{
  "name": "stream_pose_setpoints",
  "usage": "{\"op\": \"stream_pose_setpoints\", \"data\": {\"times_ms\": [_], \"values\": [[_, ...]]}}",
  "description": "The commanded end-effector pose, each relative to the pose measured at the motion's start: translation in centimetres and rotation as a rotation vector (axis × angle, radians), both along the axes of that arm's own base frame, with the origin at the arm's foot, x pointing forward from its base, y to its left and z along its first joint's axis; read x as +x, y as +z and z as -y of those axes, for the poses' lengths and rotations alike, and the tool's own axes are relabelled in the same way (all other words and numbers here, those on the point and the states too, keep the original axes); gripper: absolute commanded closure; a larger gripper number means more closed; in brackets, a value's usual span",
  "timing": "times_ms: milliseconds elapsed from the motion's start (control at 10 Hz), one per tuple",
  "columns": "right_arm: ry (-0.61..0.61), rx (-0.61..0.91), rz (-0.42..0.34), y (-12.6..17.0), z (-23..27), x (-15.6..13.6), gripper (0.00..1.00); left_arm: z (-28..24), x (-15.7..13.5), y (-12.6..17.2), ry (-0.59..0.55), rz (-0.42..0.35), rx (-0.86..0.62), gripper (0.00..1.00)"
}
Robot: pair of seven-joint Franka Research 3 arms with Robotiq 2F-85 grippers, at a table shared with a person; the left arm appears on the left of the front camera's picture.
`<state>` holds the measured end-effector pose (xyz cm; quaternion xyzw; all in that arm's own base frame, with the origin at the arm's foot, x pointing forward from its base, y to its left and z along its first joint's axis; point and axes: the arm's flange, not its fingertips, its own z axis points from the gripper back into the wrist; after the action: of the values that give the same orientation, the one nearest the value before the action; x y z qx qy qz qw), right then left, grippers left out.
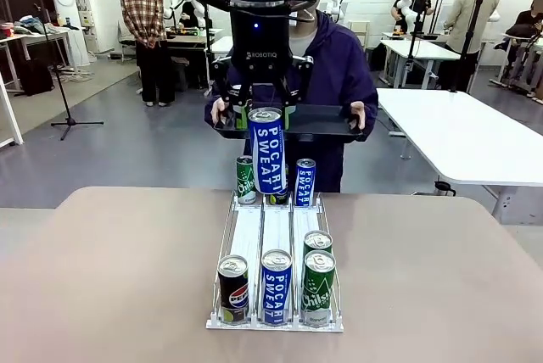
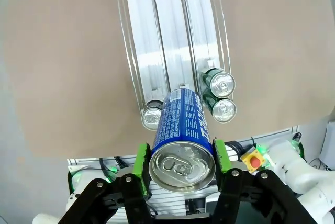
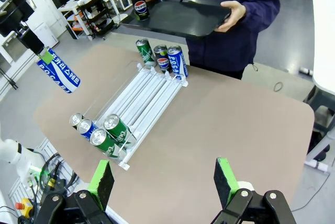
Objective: Retrieve and hand over the desired beverage to the person.
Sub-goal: Place the picked can on the Handle tray extended by the person.
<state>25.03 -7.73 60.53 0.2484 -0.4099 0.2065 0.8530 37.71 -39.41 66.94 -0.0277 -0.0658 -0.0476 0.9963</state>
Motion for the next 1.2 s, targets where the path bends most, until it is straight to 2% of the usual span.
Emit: {"op": "stream_pose_setpoints", "data": {"times_ms": [0,1100], "values": [[0.026,0.021,0.001,-0.10,-0.08,0.21,0.00,-0.45,-0.43,0.41,0.007,0.014,0.004,0.49],[0.026,0.021,0.001,-0.10,-0.08,0.21,0.00,-0.45,-0.43,0.41,0.007,0.014,0.004,0.49]]}}
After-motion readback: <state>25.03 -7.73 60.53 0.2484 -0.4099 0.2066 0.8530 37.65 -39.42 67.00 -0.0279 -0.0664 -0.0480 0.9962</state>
